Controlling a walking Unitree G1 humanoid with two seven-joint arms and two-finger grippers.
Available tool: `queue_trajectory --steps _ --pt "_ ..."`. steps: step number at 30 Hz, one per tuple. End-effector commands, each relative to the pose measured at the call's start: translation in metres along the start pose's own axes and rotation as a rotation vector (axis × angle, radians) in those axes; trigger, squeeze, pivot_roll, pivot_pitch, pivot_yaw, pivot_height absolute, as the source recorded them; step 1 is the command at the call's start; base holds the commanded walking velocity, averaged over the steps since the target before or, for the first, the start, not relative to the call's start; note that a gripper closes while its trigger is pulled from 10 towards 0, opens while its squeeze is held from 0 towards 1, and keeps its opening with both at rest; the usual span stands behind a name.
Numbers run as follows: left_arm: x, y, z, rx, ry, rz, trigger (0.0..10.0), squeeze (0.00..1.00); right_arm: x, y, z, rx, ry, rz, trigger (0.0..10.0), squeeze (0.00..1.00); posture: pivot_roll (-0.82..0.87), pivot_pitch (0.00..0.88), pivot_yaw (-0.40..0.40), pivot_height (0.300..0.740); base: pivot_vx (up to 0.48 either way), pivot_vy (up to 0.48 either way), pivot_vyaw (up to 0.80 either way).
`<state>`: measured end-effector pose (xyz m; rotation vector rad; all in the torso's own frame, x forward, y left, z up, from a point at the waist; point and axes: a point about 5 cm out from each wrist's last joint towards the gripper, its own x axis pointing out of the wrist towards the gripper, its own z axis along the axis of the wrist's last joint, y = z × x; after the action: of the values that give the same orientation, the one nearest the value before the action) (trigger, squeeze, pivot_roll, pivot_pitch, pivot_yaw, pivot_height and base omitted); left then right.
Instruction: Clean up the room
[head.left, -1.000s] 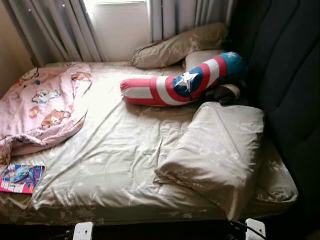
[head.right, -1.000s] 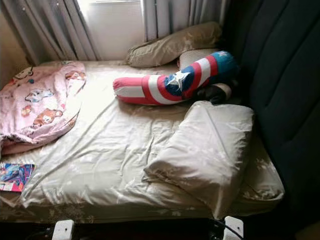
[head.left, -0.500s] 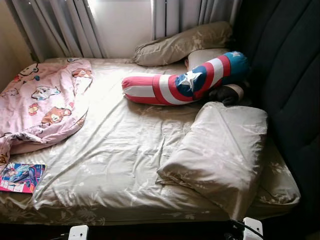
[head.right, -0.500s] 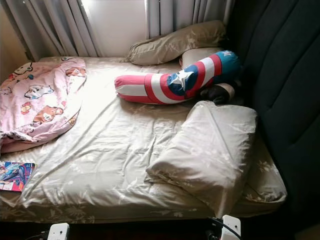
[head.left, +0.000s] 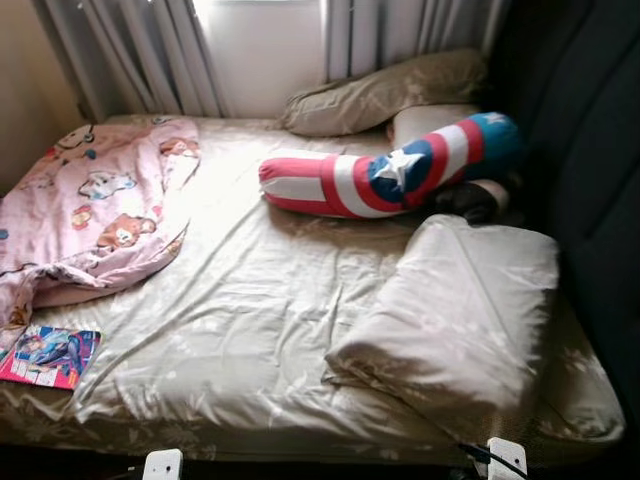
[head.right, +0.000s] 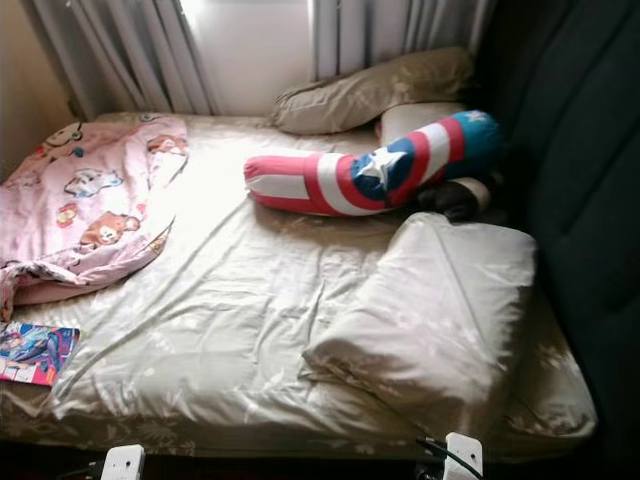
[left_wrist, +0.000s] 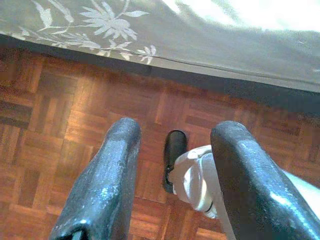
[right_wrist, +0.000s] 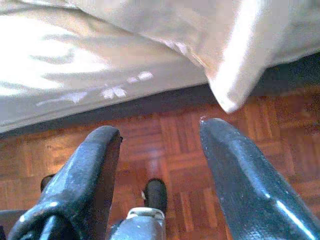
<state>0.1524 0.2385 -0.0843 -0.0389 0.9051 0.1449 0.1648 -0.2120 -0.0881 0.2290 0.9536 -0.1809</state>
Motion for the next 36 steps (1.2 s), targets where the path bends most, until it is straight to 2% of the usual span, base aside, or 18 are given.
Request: queue_trajectory --steps 1,14,19,26,28,30,32,33,34,35,36 --pt "-0.001 0.001 -0.002 0.009 0.012 0.002 10.0 0.00 -0.001 -0.003 -0.003 -0.006 0.010 -0.010 10.0 0.00 0.06 0.000 -0.016 0.740 0.277 0.000 0.00" --pt "-0.001 0.001 -0.001 0.009 0.000 0.002 10.0 0.00 -0.002 -0.006 -0.003 -0.007 0.000 -0.012 10.0 0.00 0.06 0.000 -0.029 0.740 0.064 0.000 0.00" --pt "0.004 -0.003 0.015 0.022 -0.052 -0.007 10.0 0.00 -0.002 -0.005 -0.001 0.002 -0.023 -0.006 10.0 0.00 0.03 0.000 -0.023 0.740 0.000 0.000 0.00" --pt "0.008 -0.005 0.047 0.031 -0.172 -0.034 10.0 0.00 -0.002 -0.003 0.006 0.038 -0.103 0.017 10.0 0.00 0.01 0.000 -0.021 0.740 0.000 0.000 0.00" --pt "0.009 -0.006 0.053 0.037 -0.191 -0.039 10.0 0.00 -0.002 -0.002 0.007 0.036 -0.113 0.021 10.0 0.00 0.01 0.000 -0.018 0.740 0.000 0.000 0.00" --pt "0.010 -0.008 0.070 0.066 -0.255 -0.060 10.0 0.00 -0.003 -0.001 0.011 0.007 -0.151 0.041 10.0 0.00 0.00 0.000 -0.017 0.740 0.000 0.000 0.00" --pt "0.010 -0.009 0.072 0.074 -0.266 -0.062 10.0 0.00 -0.003 -0.001 0.011 -0.003 -0.156 0.044 10.0 0.00 0.00 0.000 -0.017 0.740 0.000 0.000 0.00" --pt "0.010 -0.011 0.079 0.090 -0.305 -0.075 10.0 0.00 -0.003 -0.002 0.013 -0.003 -0.176 0.046 10.0 0.00 -0.01 0.000 -0.019 0.740 0.000 0.000 0.00" --pt "0.009 -0.012 0.082 0.090 -0.325 -0.079 10.0 0.00 -0.001 0.007 0.028 -0.015 -0.235 0.065 10.0 0.00 -0.01 0.000 -0.018 0.740 0.000 0.000 0.00" --pt "0.009 -0.013 0.087 0.083 -0.357 -0.087 10.0 0.00 0.001 0.027 0.063 -0.040 -0.362 0.112 10.0 0.00 -0.01 0.000 -0.021 0.740 0.000 0.000 0.00" --pt "0.008 -0.014 0.091 0.086 -0.382 -0.093 10.0 0.00 0.001 0.037 0.079 -0.050 -0.422 0.135 10.0 0.00 -0.01 0.000 -0.021 0.740 0.000 0.000 0.00"
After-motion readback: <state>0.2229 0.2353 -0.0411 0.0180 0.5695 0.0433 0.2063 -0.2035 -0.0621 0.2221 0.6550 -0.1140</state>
